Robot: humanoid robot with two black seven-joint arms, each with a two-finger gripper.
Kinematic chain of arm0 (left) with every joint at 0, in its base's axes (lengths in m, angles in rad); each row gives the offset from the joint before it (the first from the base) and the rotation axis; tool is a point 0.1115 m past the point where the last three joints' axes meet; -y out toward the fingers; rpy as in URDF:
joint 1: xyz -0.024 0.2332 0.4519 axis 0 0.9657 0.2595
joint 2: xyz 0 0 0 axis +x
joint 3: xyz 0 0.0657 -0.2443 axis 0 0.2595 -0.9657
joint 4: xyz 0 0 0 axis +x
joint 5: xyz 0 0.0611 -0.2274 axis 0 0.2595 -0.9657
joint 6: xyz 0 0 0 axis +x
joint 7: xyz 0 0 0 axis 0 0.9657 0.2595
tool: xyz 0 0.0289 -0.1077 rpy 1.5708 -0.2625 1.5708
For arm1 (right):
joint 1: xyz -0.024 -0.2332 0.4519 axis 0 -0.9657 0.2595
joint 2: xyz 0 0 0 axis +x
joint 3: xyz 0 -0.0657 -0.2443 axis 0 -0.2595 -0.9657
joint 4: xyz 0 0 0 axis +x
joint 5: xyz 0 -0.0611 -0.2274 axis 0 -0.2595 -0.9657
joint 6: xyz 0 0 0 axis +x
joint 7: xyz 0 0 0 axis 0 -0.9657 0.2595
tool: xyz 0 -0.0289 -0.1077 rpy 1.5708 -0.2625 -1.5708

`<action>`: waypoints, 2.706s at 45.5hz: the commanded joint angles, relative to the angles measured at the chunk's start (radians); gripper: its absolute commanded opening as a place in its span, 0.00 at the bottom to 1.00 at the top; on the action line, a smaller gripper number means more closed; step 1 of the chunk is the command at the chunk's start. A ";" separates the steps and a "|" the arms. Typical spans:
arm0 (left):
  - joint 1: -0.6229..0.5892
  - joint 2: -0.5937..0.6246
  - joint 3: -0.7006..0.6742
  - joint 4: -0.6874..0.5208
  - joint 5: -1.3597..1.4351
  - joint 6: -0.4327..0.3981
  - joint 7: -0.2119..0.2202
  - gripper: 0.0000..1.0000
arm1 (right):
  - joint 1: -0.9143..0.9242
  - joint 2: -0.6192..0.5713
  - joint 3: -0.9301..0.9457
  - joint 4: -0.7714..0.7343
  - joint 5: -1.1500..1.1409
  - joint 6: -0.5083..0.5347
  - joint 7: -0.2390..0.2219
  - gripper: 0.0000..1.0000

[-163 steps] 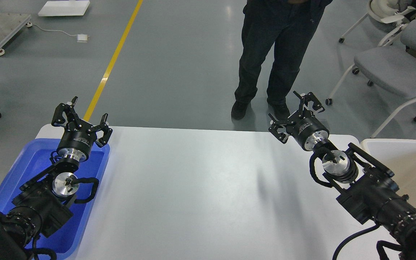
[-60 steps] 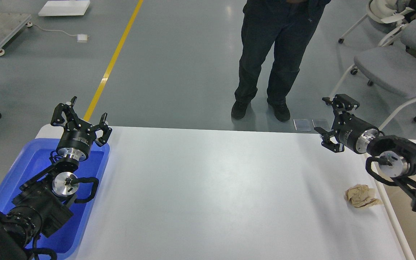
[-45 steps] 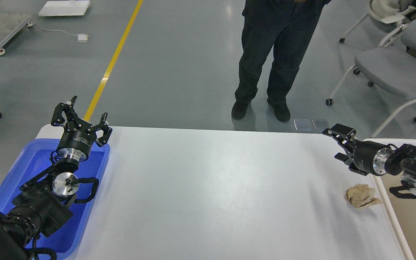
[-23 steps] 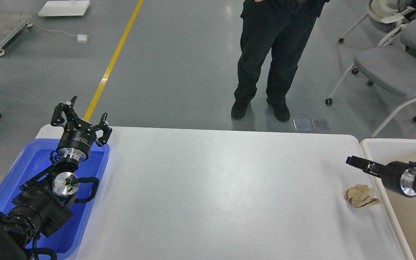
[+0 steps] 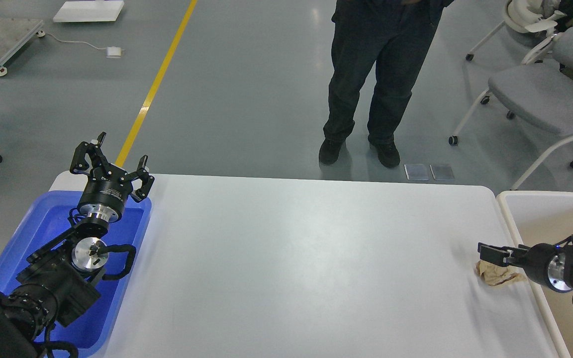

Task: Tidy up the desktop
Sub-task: 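Lower the right gripper onto the crumpled beige item and close it, then lift the beige item with the right gripper toward the white bin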

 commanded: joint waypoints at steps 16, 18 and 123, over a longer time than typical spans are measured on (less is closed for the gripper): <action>0.000 0.001 0.000 0.000 0.000 0.000 0.000 1.00 | -0.059 0.099 -0.055 -0.180 -0.017 -0.035 0.048 1.00; 0.000 0.001 0.000 -0.001 0.000 0.000 0.002 1.00 | -0.064 0.099 -0.055 -0.180 -0.017 -0.033 0.048 1.00; 0.000 0.000 0.000 -0.001 0.000 0.002 0.000 1.00 | 0.051 -0.045 0.136 -0.141 0.192 0.217 0.180 0.00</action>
